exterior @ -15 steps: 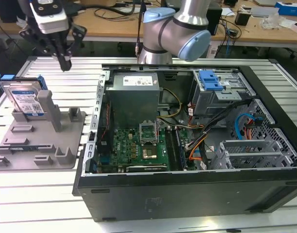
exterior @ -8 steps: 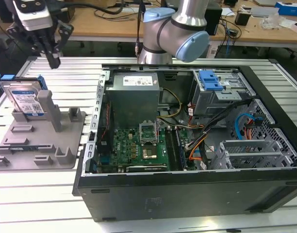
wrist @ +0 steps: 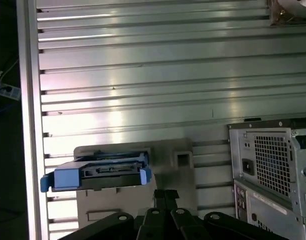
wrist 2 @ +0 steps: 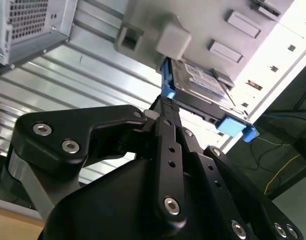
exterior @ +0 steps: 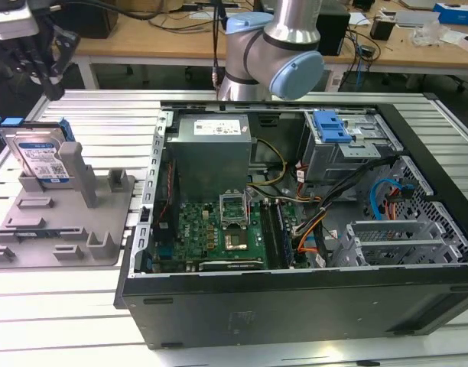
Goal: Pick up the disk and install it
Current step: 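Reach for the disk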
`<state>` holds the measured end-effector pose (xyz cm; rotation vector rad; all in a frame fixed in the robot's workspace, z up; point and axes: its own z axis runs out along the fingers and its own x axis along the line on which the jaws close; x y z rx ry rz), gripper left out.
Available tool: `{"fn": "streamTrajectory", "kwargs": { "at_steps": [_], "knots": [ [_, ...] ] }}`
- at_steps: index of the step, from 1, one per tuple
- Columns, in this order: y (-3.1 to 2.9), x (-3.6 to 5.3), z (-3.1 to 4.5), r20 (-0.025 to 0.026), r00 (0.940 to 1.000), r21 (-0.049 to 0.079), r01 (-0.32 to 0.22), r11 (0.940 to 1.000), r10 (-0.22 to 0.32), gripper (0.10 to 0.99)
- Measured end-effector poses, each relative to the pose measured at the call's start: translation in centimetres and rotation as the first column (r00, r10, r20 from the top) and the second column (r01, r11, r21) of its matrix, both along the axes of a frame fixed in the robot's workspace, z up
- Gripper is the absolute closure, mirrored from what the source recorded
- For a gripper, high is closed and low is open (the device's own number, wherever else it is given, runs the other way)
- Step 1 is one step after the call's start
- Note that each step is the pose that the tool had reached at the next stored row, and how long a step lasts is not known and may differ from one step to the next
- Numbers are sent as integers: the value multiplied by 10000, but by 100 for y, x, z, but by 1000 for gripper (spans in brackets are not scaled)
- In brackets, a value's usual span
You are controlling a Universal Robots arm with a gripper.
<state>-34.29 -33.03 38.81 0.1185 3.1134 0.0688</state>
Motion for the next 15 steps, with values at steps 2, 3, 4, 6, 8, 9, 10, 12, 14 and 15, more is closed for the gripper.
{"fn": "streamTrajectory", "kwargs": {
  "at_steps": [2, 3, 4, 6, 8, 9, 10, 12, 14, 15],
  "knots": [
    [57, -126, -5, 0, 10000, 0, 1, 10000, -1, 980],
    [96, -209, -8, 0, 10000, 1, -1, 10000, 1, 980],
    [127, -275, -12, 1, 10000, 1, -1, 10000, 1, 980],
    [153, -346, -14, 2, 10000, 1, 1, 10000, -1, 980],
    [155, -357, -13, 1, 10000, -1, -1, 10000, 1, 980],
    [155, -357, -13, 1, 10000, -2, -1, 10000, 1, 980],
    [155, -357, -13, 1, 10000, -2, -2, 10000, 2, 980],
    [155, -358, -13, 0, 10000, -2, 0, 10000, 0, 980],
    [155, -358, -13, 0, 10000, -2, -1, 10000, 1, 980],
    [155, -358, -13, 0, 10000, -2, -1, 10000, 1, 980]
  ]
}}
